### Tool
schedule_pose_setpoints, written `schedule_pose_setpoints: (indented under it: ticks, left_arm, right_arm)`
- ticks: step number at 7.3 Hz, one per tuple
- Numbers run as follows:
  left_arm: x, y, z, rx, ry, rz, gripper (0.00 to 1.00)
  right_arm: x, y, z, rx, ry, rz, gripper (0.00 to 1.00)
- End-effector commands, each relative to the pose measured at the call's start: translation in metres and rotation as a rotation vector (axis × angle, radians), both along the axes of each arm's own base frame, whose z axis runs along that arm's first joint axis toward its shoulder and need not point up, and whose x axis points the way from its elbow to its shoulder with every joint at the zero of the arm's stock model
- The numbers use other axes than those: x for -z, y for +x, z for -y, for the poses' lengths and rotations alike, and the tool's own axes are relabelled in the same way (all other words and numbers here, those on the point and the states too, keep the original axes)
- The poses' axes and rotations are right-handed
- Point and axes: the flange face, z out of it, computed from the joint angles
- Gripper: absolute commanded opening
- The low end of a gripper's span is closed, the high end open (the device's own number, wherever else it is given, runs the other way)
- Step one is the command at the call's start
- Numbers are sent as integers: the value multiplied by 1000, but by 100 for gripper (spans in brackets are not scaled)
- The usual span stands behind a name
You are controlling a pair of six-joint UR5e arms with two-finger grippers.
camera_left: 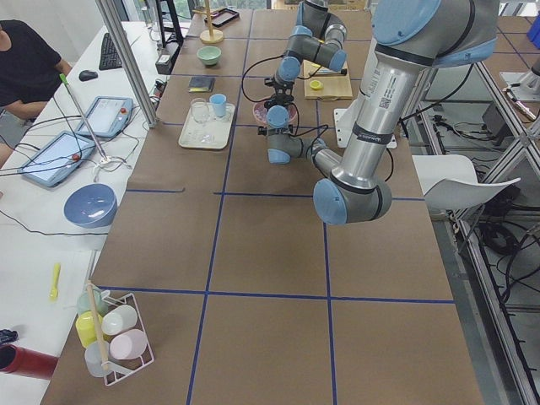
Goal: Put ice in cup with scoop
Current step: 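Dip the scoop into the ice cubes with the right gripper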
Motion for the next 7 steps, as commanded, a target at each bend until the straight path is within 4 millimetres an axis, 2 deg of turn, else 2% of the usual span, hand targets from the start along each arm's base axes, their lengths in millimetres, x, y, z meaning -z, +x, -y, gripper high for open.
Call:
schedule_pose_setpoints:
  ticks: [1, 2, 3, 4, 5, 7]
  left_arm:
    - [0, 0, 0, 1, 0, 0, 97]
    - [1, 0, 0, 1, 1, -1, 97]
    - [1, 0, 0, -1, 1, -1, 97]
    - [1, 0, 0, 1, 1, -1, 97]
    - [2, 0, 0, 1, 1, -4, 97]
    - [3, -1, 0, 1, 2, -5, 98]
  right_arm:
    - [-13, -2, 5, -4, 13, 49, 0]
    - [-19, -3, 10, -9, 19, 88, 0]
    - [-33, 6, 12, -16, 20, 132, 0]
    - [-49, 26, 11, -23, 25, 189, 0]
    - [-61, 35, 10, -25, 25, 232, 0]
    - [-79, 36, 15, -30, 32, 291, 0]
